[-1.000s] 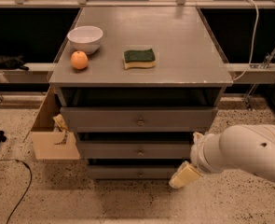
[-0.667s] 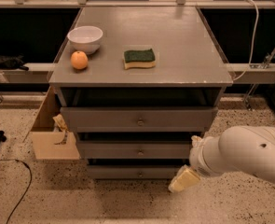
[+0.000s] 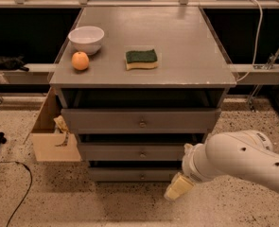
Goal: Open middle drawer
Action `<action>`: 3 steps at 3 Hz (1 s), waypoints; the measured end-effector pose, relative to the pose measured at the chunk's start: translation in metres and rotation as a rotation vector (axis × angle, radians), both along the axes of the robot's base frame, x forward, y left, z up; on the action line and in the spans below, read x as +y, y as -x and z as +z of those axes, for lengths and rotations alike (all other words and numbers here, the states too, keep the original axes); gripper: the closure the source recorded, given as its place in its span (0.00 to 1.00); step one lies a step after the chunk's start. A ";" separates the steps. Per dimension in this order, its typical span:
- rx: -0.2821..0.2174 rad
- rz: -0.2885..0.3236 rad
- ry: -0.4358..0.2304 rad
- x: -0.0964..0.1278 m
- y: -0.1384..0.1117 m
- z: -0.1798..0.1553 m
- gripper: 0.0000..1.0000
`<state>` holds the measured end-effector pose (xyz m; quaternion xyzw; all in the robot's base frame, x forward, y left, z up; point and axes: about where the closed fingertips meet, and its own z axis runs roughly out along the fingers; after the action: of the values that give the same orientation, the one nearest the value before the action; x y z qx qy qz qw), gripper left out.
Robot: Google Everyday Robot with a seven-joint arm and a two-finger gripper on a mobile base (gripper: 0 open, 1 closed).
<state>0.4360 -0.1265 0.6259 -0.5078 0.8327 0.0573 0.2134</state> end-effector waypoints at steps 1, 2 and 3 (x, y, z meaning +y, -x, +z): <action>-0.038 0.002 -0.023 0.003 -0.007 0.018 0.00; -0.023 0.006 -0.040 0.010 -0.010 0.015 0.00; 0.042 -0.003 -0.012 0.000 -0.022 -0.021 0.00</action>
Offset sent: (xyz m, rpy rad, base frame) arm 0.0143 0.0160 0.0095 0.0631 -0.0009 0.0075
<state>0.4575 -0.1266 0.6046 -0.5039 0.8374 0.0725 0.1991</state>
